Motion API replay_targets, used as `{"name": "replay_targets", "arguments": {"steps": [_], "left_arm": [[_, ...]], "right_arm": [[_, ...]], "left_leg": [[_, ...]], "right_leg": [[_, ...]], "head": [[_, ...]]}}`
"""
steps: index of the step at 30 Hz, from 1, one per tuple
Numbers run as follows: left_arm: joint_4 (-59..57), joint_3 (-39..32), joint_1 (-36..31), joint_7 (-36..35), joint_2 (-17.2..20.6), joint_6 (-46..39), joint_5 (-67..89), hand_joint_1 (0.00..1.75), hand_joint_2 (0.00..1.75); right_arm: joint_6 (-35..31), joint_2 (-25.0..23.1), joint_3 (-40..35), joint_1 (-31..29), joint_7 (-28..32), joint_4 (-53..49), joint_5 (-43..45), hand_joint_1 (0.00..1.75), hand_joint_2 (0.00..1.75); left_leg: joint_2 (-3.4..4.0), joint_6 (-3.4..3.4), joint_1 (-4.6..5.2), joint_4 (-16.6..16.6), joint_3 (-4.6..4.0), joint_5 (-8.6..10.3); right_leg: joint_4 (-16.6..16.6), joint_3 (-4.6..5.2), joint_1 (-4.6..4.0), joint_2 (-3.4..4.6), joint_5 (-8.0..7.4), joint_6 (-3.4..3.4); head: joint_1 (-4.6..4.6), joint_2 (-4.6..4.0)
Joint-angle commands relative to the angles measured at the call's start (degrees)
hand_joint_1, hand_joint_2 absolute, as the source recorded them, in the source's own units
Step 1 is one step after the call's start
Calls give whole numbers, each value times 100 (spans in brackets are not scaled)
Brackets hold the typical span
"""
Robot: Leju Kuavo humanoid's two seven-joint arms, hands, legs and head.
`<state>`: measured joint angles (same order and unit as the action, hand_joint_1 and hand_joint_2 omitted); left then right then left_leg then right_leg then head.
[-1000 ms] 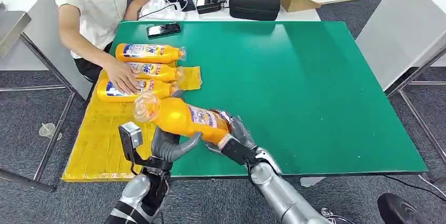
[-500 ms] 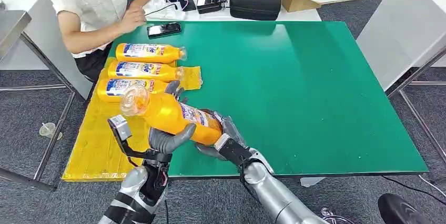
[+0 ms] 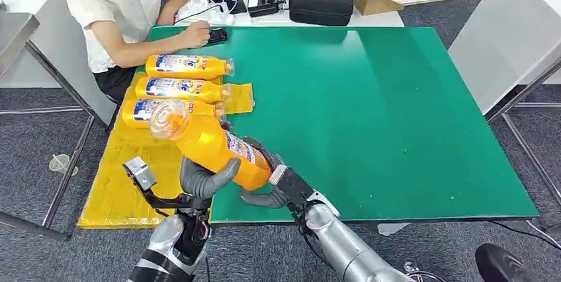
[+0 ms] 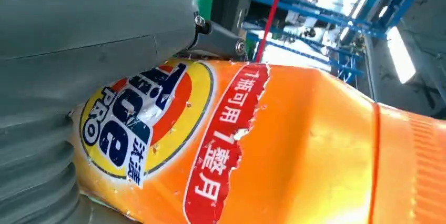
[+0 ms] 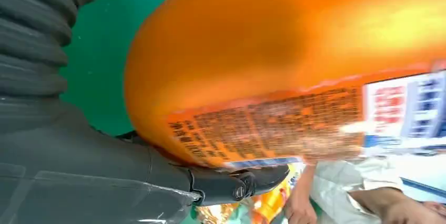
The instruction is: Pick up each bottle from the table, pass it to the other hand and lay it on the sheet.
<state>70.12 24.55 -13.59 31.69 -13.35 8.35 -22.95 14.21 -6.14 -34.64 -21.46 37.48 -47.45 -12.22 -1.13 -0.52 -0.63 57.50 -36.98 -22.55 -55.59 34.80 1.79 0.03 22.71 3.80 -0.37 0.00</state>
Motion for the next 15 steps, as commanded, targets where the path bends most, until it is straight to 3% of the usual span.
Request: {"name": "replay_targets", "arguments": {"steps": [1,7,11,14,15], "left_arm": [[144,123,-203,59,58,-196,206,175,175],[429,212,-41,137,524,-135,1081,175,175],[637,83,54,-58,966,-1163,2508,175,175],[704,-199,217,-639,1518,-2407,4585,175,175],[696,-317,259,-623,1571,-2401,4787,175,175]], "right_arm": [[-119,-92,-158,-96,-83,765,27,0,175],[-641,-79,368,-21,-472,1194,138,0,175],[-1900,57,928,139,-510,1366,-97,0,175],[-3481,286,2032,505,-204,909,-252,0,175],[-3344,367,2240,604,-199,730,-334,0,175]], "left_leg": [[8,0,-6,5,34,-18],[9,1,0,-7,24,-8],[17,2,-5,-3,54,-25],[5,1,3,-13,24,-4],[11,2,-1,-12,40,-12]], "right_leg": [[2,-38,-11,-3,16,-23],[7,-23,-4,3,6,-14],[7,-55,-12,4,20,-32],[10,-23,0,0,4,-13],[11,-39,-6,3,10,-22]], "head": [[0,0],[0,0],[0,0],[0,0],[0,0]]}}
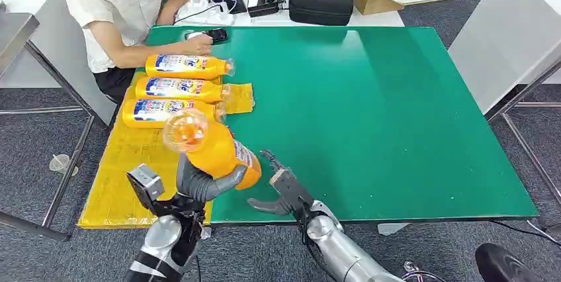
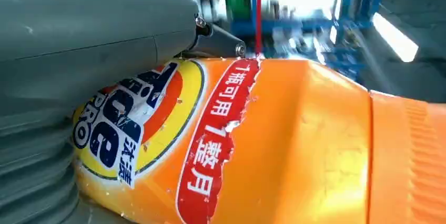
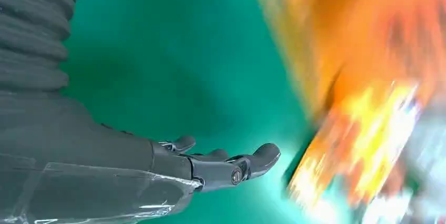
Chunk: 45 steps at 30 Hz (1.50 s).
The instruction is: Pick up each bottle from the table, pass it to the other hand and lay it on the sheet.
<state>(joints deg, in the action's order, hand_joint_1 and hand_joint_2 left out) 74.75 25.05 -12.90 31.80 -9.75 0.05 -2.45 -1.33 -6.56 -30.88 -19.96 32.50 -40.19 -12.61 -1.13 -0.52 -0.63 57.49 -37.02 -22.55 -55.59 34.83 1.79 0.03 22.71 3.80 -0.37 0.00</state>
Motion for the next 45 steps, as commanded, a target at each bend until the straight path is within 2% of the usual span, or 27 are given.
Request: {"name": "replay_targets", "arguments": {"steps": [1,3,4,7,11,12,14,15,16,20,22,23,24,25,26,27,28,33,40,41,45], "left_arm": [[171,-375,208,-773,1330,-1775,3406,175,175],[-21,-292,280,-1138,1668,-2078,4783,175,175],[-142,-413,359,-1087,1702,-2235,5018,175,175],[-234,-382,343,-1209,1755,-2320,5388,175,175],[-870,-484,98,-1535,1951,-2024,5838,175,175],[-1130,-494,-34,-1525,1962,-1909,5858,175,175],[-1469,-466,-197,-1494,1937,-1665,5839,175,175],[-1554,-462,-232,-1478,1923,-1647,5834,175,175],[-1554,-462,-232,-1478,1923,-1647,5834,175,175],[-1642,-362,-279,-1456,1937,-1527,5896,175,175],[-2054,-149,-509,-1461,2076,-1371,6128,175,175],[-2349,-123,-642,-1390,2043,-1358,6121,175,175],[-2632,-161,-772,-1317,1962,-1271,5984,175,175],[-2865,-192,-889,-1234,1892,-1232,5865,175,175],[-2940,-209,-926,-1229,1863,-1236,5832,155,175],[-3161,-212,-1042,-1257,1802,-1214,5812,38,175],[-3345,-230,-1127,-1278,1744,-1145,5754,3,175],[-3807,-227,-1425,-1188,1724,-436,5466,0,175],[-3807,-227,-1425,-1188,1724,-436,5466,0,175],[-3891,-152,-1503,-1094,1767,-125,5412,0,175],[-3985,11,-1704,-951,1910,263,5333,0,175]], "right_arm": [[-2161,423,2222,585,397,-233,-466,0,175],[-2200,441,2862,871,624,-794,-491,0,175],[-2004,450,3103,1024,619,-1141,-625,0,175],[-1975,377,3250,1114,649,-1354,-699,0,175],[-1426,417,3409,1571,750,-2532,-366,0,175],[-1305,430,3369,1608,750,-2605,-391,0,175],[-1083,395,3320,1606,750,-2623,-311,0,175],[-1111,369,3303,1586,750,-2595,-330,0,175],[-1111,369,3303,1586,750,-2595,-330,0,175],[-1119,367,3251,1558,750,-2541,-326,0,175],[-1031,390,3123,1426,750,-2343,-189,0,175],[-1009,399,3052,1376,750,-2238,-143,0,175],[-1028,418,2971,1331,750,-2188,-97,0,175],[-1010,435,2890,1289,750,-2116,-44,0,175],[-1023,442,2874,1287,750,-2108,-26,0,175],[-1030,441,2853,1274,750,-2082,40,0,175],[-1029,445,2842,1271,750,-2054,93,0,175],[-958,482,2844,1203,750,-1888,203,0,175],[-958,482,2844,1203,750,-1888,203,0,175],[-926,465,2914,1182,750,-1840,289,0,175],[-886,485,2947,1080,750,-1669,341,0,175]], "left_leg": [[0,1,2,-13,34,-7],[12,1,-5,-4,55,-23],[7,1,1,-8,28,-10],[11,2,1,-3,38,-20],[6,3,-1,1,30,-19],[-3,3,2,-4,5,-5],[-2,3,2,-5,11,-6],[-4,2,1,-5,3,-2],[3,4,-7,5,38,-21],[7,2,-4,1,26,-15],[7,2,-2,-4,20,-9],[17,3,-9,4,53,-28],[9,3,-4,-5,27,-9],[15,4,-6,-3,45,-17],[16,4,-7,-3,53,-19],[6,3,-2,-7,21,-3],[12,4,-5,-6,39,-9],[6,5,-2,-7,44,-2],[10,8,0,-12,85,-2],[29,8,-7,-9,96,-8],[8,11,-2,-11,94,2]], "right_leg": [[10,-34,-2,-6,9,-17],[8,-55,-11,1,20,-30],[5,-26,-2,0,10,-17],[1,-38,-5,2,19,-25],[-3,-29,-6,-4,20,-25],[-1,-5,0,-8,9,-14],[0,-10,-1,-9,10,-17],[1,-1,-1,-8,6,-13],[-4,-38,-13,-9,23,-33],[1,-23,-8,-3,14,-23],[3,-18,-5,-2,9,-18],[0,-52,-15,1,25,-37],[5,-25,-7,1,8,-20],[5,-43,-11,3,14,-29],[5,-51,-13,3,16,-34],[4,-20,-4,1,3,-15],[5,-37,-9,3,7,-25],[5,-41,-6,0,4,-15],[6,-83,-4,7,4,-19],[9,-92,-14,17,4,-38],[4,-91,-6,5,6,-28]], "head": [[0,0],[0,0],[-2,0],[-2,0],[0,0],[-2,0],[0,0],[0,0],[-2,0],[-2,0],[0,0],[0,0],[-2,0],[0,0],[-2,0],[0,0],[-2,0],[-2,0],[0,0],[0,0],[0,0]]}}
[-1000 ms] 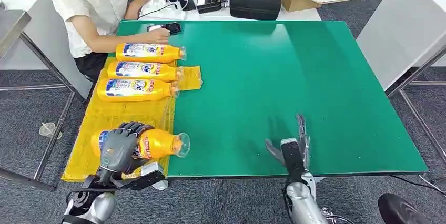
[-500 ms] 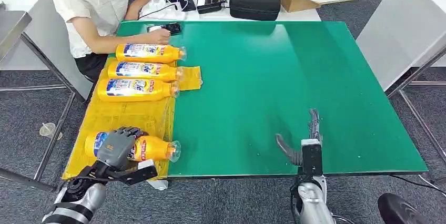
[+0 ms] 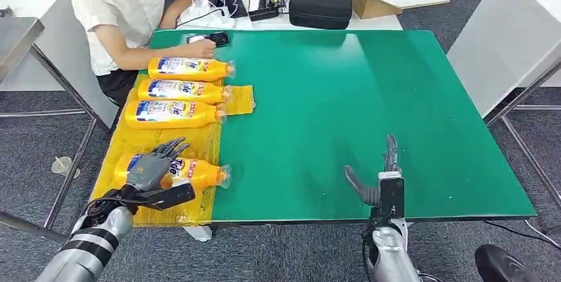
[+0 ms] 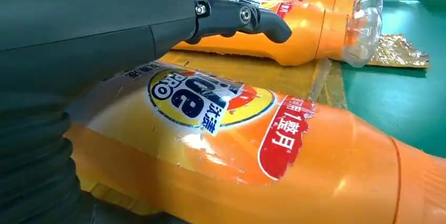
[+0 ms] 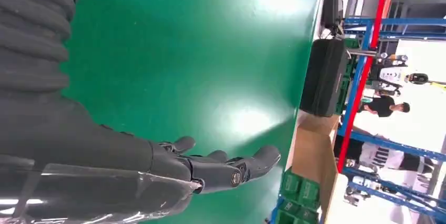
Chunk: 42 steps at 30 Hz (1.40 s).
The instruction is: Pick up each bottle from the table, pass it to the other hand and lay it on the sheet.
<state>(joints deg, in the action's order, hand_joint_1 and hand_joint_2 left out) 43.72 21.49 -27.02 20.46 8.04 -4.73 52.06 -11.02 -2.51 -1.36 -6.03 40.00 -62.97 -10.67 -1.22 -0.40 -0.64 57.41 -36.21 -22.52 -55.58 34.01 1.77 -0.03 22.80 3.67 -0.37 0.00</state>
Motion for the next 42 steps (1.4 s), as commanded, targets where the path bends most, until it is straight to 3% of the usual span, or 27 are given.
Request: {"name": "replay_targets", "arguments": {"steps": [1,7,16,18,23,27,33,35,39,42], "left_arm": [[-890,414,-308,207,152,780,-137,0,175],[-590,458,-205,468,169,608,-312,0,175],[1422,333,532,1114,108,1032,-1789,0,175],[2080,471,747,1072,178,1232,-2033,0,175],[2080,471,747,1072,178,1232,-2033,0,175],[2910,739,857,1250,296,1599,-2578,0,175],[3504,873,956,1160,311,1393,-2744,0,175],[3459,639,1043,1168,-85,1018,-3036,0,175],[3316,-102,1428,735,-1526,618,-4813,0,175],[3156,-20,1519,775,-1891,63,-5541,0,175]], "right_arm": [[76,79,-9,-324,0,624,156,0,175],[49,81,19,-269,0,624,214,0,175],[-17,86,78,-104,0,503,253,0,175],[-51,89,84,-49,0,464,243,0,175],[-51,89,84,-49,0,464,243,0,175],[-92,98,108,2,0,421,229,0,175],[-162,75,113,74,0,245,236,0,175],[-172,48,-106,139,0,-176,227,0,175],[-209,-48,-973,298,0,-1101,26,0,175],[-324,23,-1651,323,0,-1241,-200,0,175]], "left_leg": [[22,0,-2,-3,17,-2],[28,3,-3,-10,28,4],[4,2,-1,-2,16,4],[11,-2,-7,6,12,-6],[6,3,0,3,-21,2],[13,6,-4,8,-28,-9],[9,5,-5,9,-42,-9],[11,5,-1,5,-50,-4],[13,2,0,13,-48,-13],[19,0,-2,14,-46,-18]], "right_leg": [[4,-13,-6,13,-2,-22],[11,-22,-9,17,-7,-32],[4,-14,-4,-2,-4,-9],[6,-15,-13,-3,5,-22],[0,23,-2,-2,-2,-5],[-3,30,-8,2,4,-11],[-2,43,-10,-1,5,-10],[-2,54,-4,3,0,-5],[-6,48,-4,2,7,-10],[-2,42,-5,9,7,-9]], "head": [[0,0],[0,0],[0,0],[0,0],[0,0],[0,0],[0,0],[0,0],[-2,0],[0,0]]}}
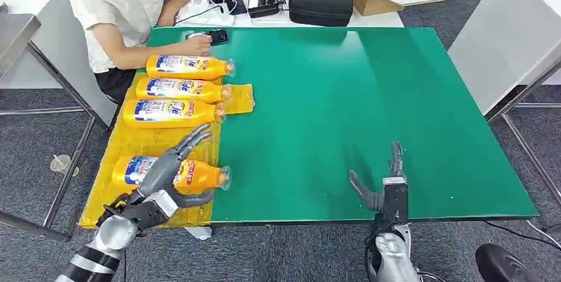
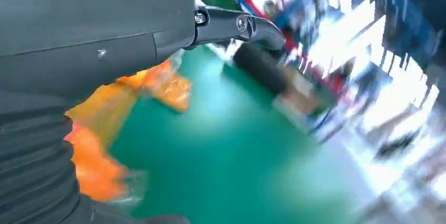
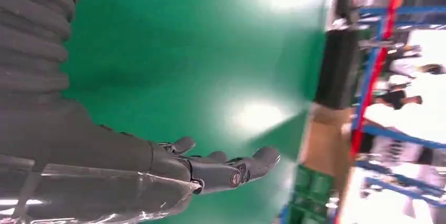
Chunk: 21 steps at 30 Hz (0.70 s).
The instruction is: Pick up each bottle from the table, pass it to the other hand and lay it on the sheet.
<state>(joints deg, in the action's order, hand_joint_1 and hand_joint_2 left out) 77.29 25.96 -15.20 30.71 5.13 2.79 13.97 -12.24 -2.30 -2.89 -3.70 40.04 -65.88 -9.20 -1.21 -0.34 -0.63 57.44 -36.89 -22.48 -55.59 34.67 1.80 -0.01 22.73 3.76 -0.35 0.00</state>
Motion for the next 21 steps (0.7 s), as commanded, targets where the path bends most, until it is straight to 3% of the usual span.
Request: {"name": "replay_targets", "arguments": {"steps": [1,6,10,13,17,18,21], "left_arm": [[-236,-438,342,-260,-1639,-797,-1836,0,175],[-256,-403,353,-253,-1671,-825,-1842,0,175],[-421,-232,279,-243,-1672,-1270,-2082,0,175],[-543,-59,221,-212,-1687,-1621,-2046,0,175],[-576,50,172,-226,-1659,-1867,-2128,0,175],[-550,71,179,-251,-1651,-1913,-2232,0,175],[-385,127,299,-296,-1620,-2033,-2441,0,175]], "right_arm": [[-264,9,-1625,95,-4,-960,-400,0,175],[-330,-55,-1680,120,-4,-947,-450,0,175],[192,-42,-2157,173,-4,-1320,251,0,175],[150,-262,-2133,244,-4,-1567,498,0,175],[122,-218,-2235,174,-4,-1270,534,0,175],[-59,-304,-2143,193,-4,-1202,397,0,0],[-279,-633,-1855,196,-39,-737,426,0,0]], "left_leg": [[10,-4,2,2,10,-8],[16,-5,0,7,22,-18],[18,-5,-2,4,17,-18],[18,-4,-4,4,19,-19],[11,-3,-5,4,26,-22],[6,-4,-3,-2,7,-10],[10,-4,-4,-3,10,-11]], "right_leg": [[1,-9,0,3,6,-10],[0,-22,-4,6,13,-17],[1,-12,-10,8,10,-17],[0,-12,-12,7,11,-19],[1,-20,-14,-2,17,-23],[5,-2,-9,-1,5,-11],[6,-2,-8,1,6,-12]], "head": [[-2,0],[-2,0],[-2,0],[-2,0],[-2,0],[-2,0],[-2,0]]}}
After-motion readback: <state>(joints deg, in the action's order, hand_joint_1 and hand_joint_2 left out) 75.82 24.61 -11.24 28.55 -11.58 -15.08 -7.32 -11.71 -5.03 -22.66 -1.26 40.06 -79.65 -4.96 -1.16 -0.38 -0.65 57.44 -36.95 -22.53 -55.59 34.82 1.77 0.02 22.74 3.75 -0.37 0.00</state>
